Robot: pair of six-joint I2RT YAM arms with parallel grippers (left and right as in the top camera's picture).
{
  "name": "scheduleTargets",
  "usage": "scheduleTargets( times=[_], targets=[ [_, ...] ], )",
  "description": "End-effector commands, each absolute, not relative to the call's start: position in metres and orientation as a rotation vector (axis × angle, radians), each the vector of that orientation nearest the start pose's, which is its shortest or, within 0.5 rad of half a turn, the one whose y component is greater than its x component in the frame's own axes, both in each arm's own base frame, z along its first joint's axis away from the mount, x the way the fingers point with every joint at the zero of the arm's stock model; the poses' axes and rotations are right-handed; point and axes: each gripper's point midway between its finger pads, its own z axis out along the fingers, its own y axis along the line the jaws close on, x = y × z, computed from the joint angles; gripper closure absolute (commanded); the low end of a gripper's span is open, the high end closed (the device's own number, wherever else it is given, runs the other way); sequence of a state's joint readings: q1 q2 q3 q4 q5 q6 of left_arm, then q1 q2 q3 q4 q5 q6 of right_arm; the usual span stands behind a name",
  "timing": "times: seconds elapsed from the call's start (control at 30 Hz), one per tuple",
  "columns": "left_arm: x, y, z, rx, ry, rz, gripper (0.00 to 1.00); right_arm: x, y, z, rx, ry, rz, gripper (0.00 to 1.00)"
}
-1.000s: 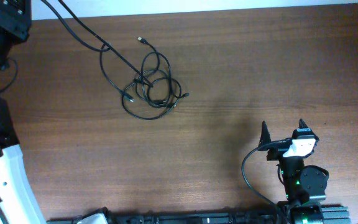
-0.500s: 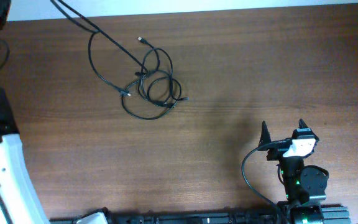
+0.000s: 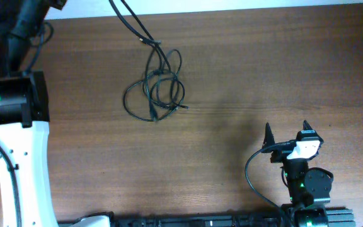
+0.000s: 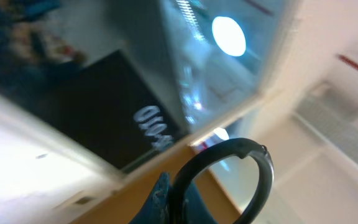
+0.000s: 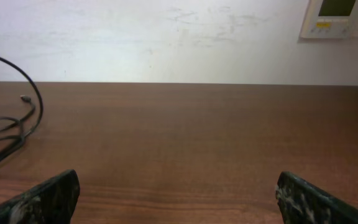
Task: Untangle cables
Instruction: 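Pull the cable up and toward the far left with the left gripper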
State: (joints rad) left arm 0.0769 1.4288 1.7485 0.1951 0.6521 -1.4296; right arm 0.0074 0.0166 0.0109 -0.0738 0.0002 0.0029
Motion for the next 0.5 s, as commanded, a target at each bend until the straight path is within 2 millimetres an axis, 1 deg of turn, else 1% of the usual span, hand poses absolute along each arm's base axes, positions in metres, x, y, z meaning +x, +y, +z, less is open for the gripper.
scheduleTargets(
  times=[0.0,0.03,0.07,0.1,0.13,0.17,0.2,0.23,0.27,0.3,0.33,0.37,0.4,0.43,0.47],
  targets=[
    [0.427,0.007,0.579,-0.579,1.229,-0.985,1.0,0.246,0.002,0.154,-0.003,1.657,0.008,0.02],
    [0.432,0.03,0.567,-0.711,1.203,-0.91,1.0,0.246,0.002,0.154,-0.003,1.657,0.008,0.01],
    [0.427,0.013,0.585,-0.666,1.167,-1.073,1.0,0.246,0.002,0.154,-0.003,1.657,0.008,0.02],
    [0.413,-0.007,0.613,-0.516,1.11,-1.16,1.0,0.246,0.002,0.154,-0.003,1.657,0.008,0.02],
    [0.399,-0.017,0.635,-0.405,1.052,-1.185,1.0,0.246,0.002,0.154,-0.003,1.657,0.008,0.02],
    [0.391,-0.013,0.645,-0.359,1.008,-1.111,1.0,0.246,0.002,0.154,-0.003,1.657,0.008,0.02],
    [0.402,0.008,0.632,-0.436,1.029,-0.954,1.0,0.246,0.002,0.154,-0.003,1.657,0.008,0.02],
    [0.426,0.046,0.578,-0.675,1.151,-0.716,1.0,0.246,0.002,0.154,-0.003,1.657,0.008,0.02],
    [0.432,0.084,0.527,-0.897,1.227,-0.491,1.0,0.246,0.002,0.154,-0.003,1.657,0.008,0.02],
    [0.434,0.107,0.485,-1.04,1.294,-0.327,1.0,0.246,0.002,0.154,-0.003,1.657,0.008,0.02],
    [0.442,0.106,0.464,-1.06,1.36,-0.308,1.0,0.246,0.002,0.154,-0.003,1.657,0.008,0.02],
    [0.455,0.087,0.456,-1.002,1.438,-0.405,1.0,0.246,0.002,0.154,-0.003,1.657,0.008,0.01],
    [0.469,0.048,0.467,-0.848,1.497,-0.62,1.0,0.246,0.002,0.154,-0.003,1.657,0.008,0.02],
    [0.472,0.023,0.489,-0.711,1.484,-0.751,1.0,0.246,0.002,0.154,-0.003,1.657,0.008,0.02],
    [0.47,0.003,0.516,-0.58,1.43,-0.842,1.0,0.246,0.002,0.154,-0.003,1.657,0.008,0.02]
  ],
)
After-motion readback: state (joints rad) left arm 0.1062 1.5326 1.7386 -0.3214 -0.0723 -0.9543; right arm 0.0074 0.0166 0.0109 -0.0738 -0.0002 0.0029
